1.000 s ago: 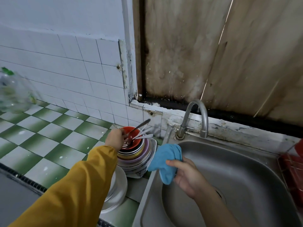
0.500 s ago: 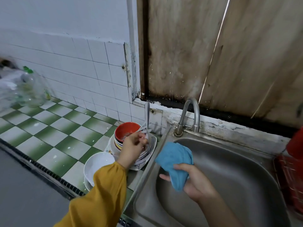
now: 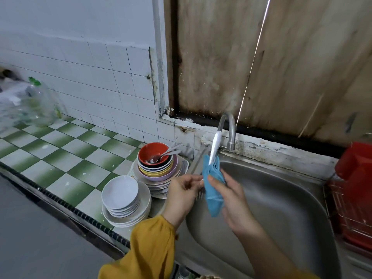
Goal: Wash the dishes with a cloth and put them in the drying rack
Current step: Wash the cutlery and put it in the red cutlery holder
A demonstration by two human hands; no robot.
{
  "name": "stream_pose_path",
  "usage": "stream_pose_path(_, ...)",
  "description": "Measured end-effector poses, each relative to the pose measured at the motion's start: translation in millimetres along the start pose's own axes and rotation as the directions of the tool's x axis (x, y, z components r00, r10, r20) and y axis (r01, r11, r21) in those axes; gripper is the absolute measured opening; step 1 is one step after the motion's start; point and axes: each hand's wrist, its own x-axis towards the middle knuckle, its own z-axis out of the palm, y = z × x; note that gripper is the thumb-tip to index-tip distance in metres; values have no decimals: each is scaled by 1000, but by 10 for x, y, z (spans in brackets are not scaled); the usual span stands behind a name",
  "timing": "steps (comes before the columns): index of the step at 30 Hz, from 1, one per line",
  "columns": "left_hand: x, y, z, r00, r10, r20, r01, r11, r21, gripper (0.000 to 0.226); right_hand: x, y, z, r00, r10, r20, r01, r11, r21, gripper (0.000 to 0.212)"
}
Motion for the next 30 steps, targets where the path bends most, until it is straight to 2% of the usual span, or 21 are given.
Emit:
stream_pose_path(3, 11, 57, 15, 991, 104, 80, -115, 983, 144, 25, -1, 78, 55, 1000, -1, -22, 2, 1000, 25, 46)
stream_pose_path(5, 29, 83, -23, 984, 122, 132, -149, 963, 225, 21, 16, 40, 67, 998, -17, -53, 19, 999, 37, 43)
stream_pose_path(8, 35, 142, -43, 987, 58, 152, -98, 957, 273, 24, 110, -110, 75, 983, -41, -178, 50, 998, 46, 26)
stream_pose_path(10, 15, 177, -48, 991, 16, 132, -54, 955, 293, 18, 199, -219, 73, 960, -50, -275, 62, 997, 35, 16)
stream_pose_path(12, 11, 201, -64, 994, 25, 111, -61, 940, 336, 15, 274, -251, 74, 929, -92, -358, 88, 996, -29, 13)
stream_pose_path(14, 18, 218, -76, 996, 40, 86, -70, 926, 372, 13, 280, -205, 114, 915, -136, -381, 107, 990, -97, 7)
stream_pose_path(18, 11, 208, -99, 995, 36, 89, -64, 938, 340, 15, 208, -105, 162, 966, -91, -241, 59, 989, -136, 8)
stream_pose_path(19, 9, 208, -113, 994, 38, 106, -72, 936, 345, 13, 216, -131, 140, 963, -96, -252, 62, 988, -139, 9)
stream_pose_path(23, 7, 235, -161, 988, 33, 151, -88, 922, 378, 17, 340, -302, 29, 868, -267, -418, 206, 961, -185, 13)
stream_pose_path(26, -18, 255, -169, 985, 14, 173, -75, 932, 354, 18, 293, -268, 74, 810, -482, -333, 370, 862, -347, 35)
stream_pose_path(28, -40, 261, -178, 983, 1, 185, -63, 943, 328, 18, 239, -207, 69, 774, -568, -280, 446, 803, -396, 51)
stream_pose_path(30, -62, 247, -181, 982, -1, 188, -61, 944, 324, 18, 231, -181, 22, 761, -591, -269, 458, 782, -423, 48)
